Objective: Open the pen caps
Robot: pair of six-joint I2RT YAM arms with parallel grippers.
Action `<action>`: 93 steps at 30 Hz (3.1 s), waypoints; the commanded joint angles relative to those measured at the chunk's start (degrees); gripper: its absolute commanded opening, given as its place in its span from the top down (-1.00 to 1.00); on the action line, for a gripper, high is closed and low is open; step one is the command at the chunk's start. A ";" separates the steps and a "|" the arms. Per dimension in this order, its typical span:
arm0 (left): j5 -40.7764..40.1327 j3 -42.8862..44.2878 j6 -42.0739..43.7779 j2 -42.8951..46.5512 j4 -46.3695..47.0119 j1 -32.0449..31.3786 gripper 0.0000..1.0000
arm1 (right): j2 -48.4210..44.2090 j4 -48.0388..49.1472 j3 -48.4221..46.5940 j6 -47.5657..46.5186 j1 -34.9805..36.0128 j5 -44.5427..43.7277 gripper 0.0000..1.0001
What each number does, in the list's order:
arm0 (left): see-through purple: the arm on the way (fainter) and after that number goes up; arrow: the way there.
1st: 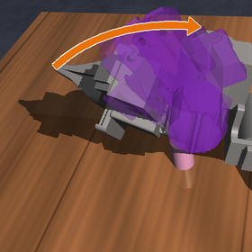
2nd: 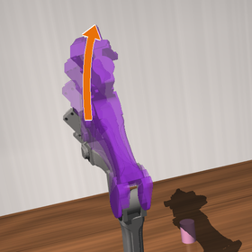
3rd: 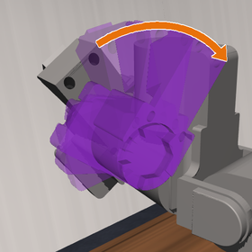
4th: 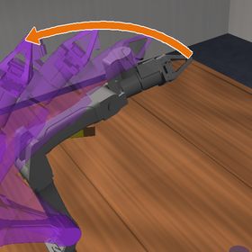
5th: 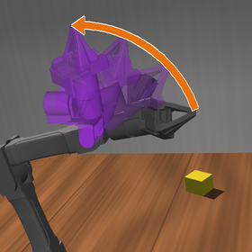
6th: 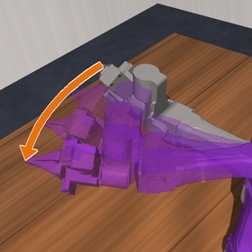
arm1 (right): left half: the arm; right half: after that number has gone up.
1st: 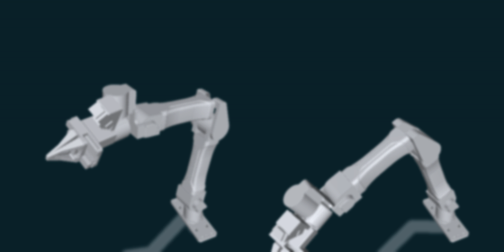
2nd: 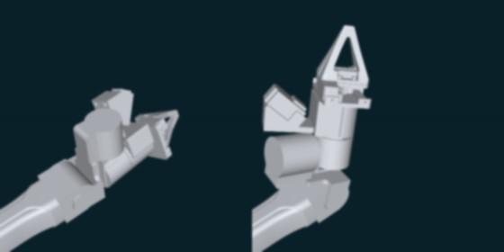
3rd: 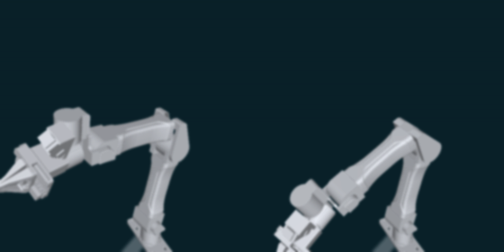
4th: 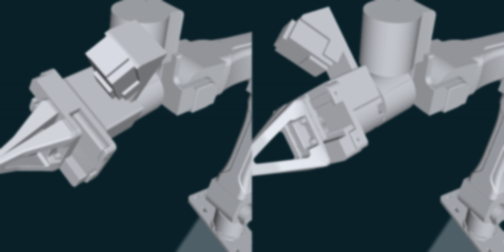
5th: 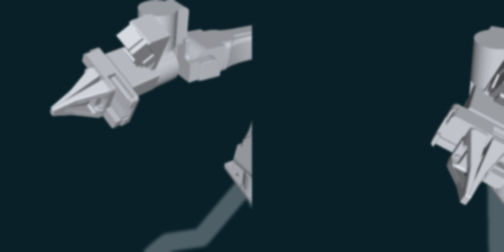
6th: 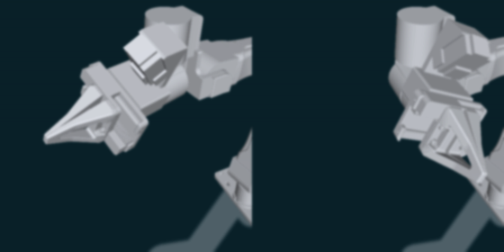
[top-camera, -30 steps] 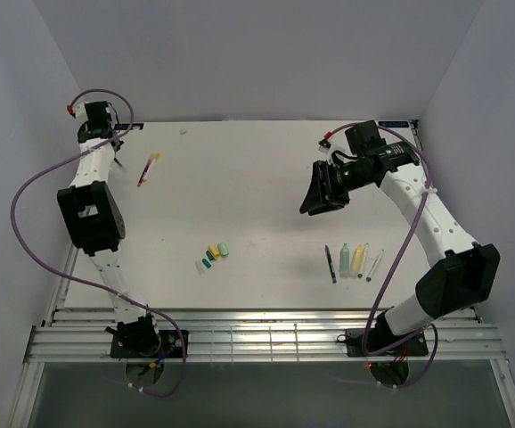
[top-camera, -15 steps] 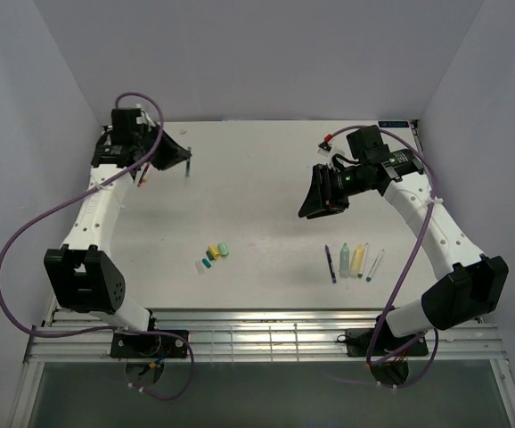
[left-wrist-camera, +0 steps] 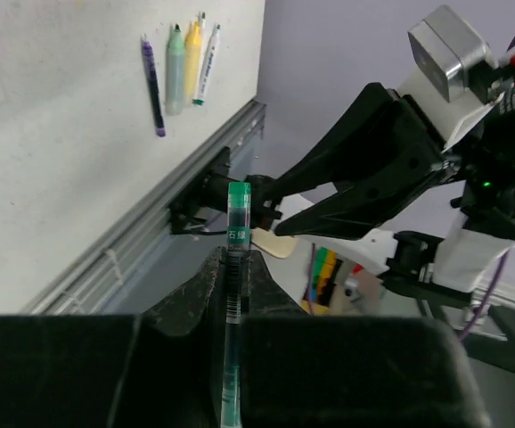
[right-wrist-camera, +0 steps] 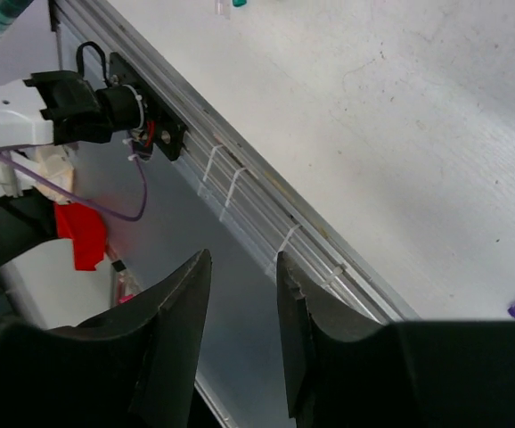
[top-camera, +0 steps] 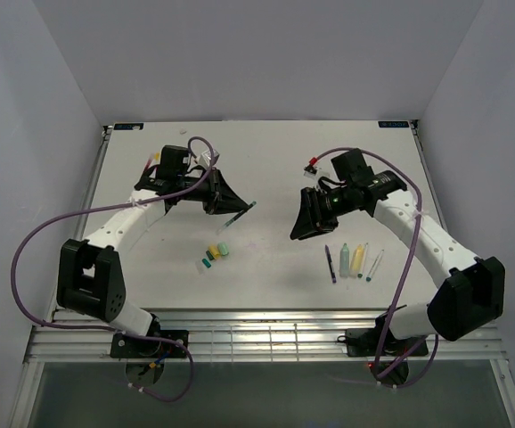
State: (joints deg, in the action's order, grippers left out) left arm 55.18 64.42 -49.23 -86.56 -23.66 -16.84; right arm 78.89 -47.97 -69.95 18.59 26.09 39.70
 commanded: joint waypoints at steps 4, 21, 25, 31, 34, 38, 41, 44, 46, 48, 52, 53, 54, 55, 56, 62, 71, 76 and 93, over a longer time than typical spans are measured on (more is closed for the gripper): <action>6.08 -2.19 -18.51 -1.24 3.36 0.23 1.00 | 3.10 1.11 -6.59 -9.44 7.13 -13.76 0.13; 18.99 -7.12 -29.43 -1.68 -1.12 -4.69 1.00 | 4.69 13.86 -15.65 -24.30 22.69 -31.88 -0.13; 21.99 -7.12 -30.31 -2.64 -2.18 -4.69 1.00 | 3.73 14.83 -15.92 -25.09 24.45 -30.74 -0.11; 22.87 -6.59 -26.71 -5.01 -7.54 -4.78 1.00 | -0.23 17.02 -14.25 -23.87 27.26 -28.54 -0.02; 22.96 -6.15 -26.62 -5.81 -7.98 -4.87 1.00 | -0.85 17.38 -14.33 -23.07 28.23 -27.23 -0.01; 23.13 -4.66 -26.79 -6.77 -7.98 -4.87 1.00 | -0.93 17.20 -14.42 -23.16 30.51 -27.14 0.04; 23.48 -3.87 -27.14 -7.13 -8.07 -4.87 1.00 | -0.67 17.12 -14.25 -23.60 31.74 -26.70 0.07; 23.83 -3.43 -27.41 -7.30 -8.07 -4.87 1.00 | 0.03 17.20 -14.25 -24.39 32.10 -26.43 0.10; 23.92 -3.34 -27.58 -7.30 -8.07 -4.87 1.00 | 0.73 17.38 -14.51 -24.65 32.45 -26.61 0.11; 23.84 -3.34 -27.76 -7.22 -8.16 -4.87 1.00 | 1.17 17.99 -14.51 -24.92 32.45 -26.69 0.12; 23.92 -3.43 -28.11 -6.86 -8.07 -4.87 1.00 | 1.97 18.96 -13.98 -25.18 32.62 -26.08 0.16; 24.01 -3.51 -28.37 -6.52 -8.16 -4.87 1.00 | 2.05 19.22 -13.81 -25.18 32.71 -25.99 0.17; 24.10 -3.52 -28.37 -6.42 -8.16 -4.87 1.00 | 2.23 19.75 -13.28 -25.27 32.80 -25.91 0.17; 24.19 -3.60 -28.46 -6.25 -8.07 -4.87 1.00 | 2.32 20.01 -13.19 -25.36 32.89 -25.99 0.18; 24.19 -3.69 -28.64 -6.07 -8.07 -4.87 1.00 | 2.49 20.02 -13.02 -25.44 32.89 -26.17 0.18; 24.45 -4.48 -29.43 -4.58 -8.16 -4.78 1.00 | 4.16 20.90 -13.45 -26.23 33.15 -26.52 0.24; 25.68 -3.96 -30.31 -3.87 -8.16 -4.87 1.00 | 4.96 21.68 -11.44 -27.03 34.29 -28.89 0.32; 26.47 -3.52 -30.75 -3.61 -8.16 -4.78 1.00 | 4.52 22.65 -9.33 -27.11 34.29 -31.88 0.43; 28.41 -0.71 -31.54 -4.67 -8.16 -4.78 1.00 | 3.28 23.97 -3.17 -28.52 34.38 -39.53 0.48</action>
State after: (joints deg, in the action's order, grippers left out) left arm 77.56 60.51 -79.88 -93.76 -31.73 -21.65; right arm 81.36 -20.16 -75.16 -9.65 60.73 3.77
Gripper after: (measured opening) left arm 0.162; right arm 0.286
